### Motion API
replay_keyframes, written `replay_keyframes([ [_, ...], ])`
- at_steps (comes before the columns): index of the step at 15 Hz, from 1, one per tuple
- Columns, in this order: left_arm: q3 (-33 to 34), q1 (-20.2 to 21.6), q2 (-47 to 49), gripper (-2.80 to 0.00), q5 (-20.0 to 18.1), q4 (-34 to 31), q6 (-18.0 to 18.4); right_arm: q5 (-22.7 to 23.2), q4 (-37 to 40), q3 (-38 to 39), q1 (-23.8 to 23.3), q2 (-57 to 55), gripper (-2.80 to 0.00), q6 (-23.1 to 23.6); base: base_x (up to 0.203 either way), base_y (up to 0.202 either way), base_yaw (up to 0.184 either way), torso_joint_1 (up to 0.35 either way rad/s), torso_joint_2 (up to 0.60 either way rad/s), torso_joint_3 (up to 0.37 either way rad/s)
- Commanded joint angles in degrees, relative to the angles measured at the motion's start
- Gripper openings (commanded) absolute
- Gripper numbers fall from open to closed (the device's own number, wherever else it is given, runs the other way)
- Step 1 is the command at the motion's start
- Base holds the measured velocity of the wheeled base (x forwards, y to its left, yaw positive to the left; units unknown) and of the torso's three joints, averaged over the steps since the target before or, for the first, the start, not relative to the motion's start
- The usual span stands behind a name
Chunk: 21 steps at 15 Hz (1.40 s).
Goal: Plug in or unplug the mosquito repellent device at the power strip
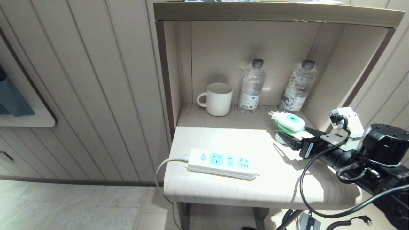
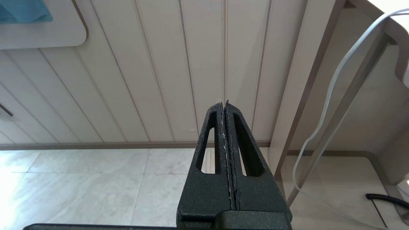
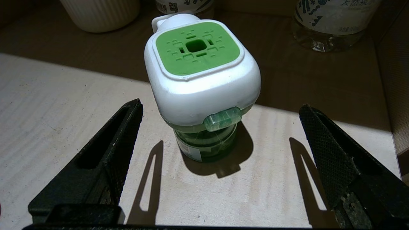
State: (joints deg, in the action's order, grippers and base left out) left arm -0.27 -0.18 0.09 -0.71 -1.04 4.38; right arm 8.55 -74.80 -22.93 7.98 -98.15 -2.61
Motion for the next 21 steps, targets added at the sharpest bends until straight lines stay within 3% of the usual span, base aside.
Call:
replay_keyframes([
  [1, 0.0, 0.0, 0.0, -2.8, 0.0, 0.0, 0.0, 0.0, -0.4, -0.4, 0.1, 0.1, 0.0, 0.0, 0.0, 0.0, 0.0, 0.0, 0.0, 0.0],
  [21, 0.0, 0.0, 0.0, -2.8, 0.0, 0.0, 0.0, -0.5, -0.3, -3.6, 0.5, -1.8, 0.0, -0.5, 0.0, 0.0, 0.0, 0.0, 0.0, 0.0],
])
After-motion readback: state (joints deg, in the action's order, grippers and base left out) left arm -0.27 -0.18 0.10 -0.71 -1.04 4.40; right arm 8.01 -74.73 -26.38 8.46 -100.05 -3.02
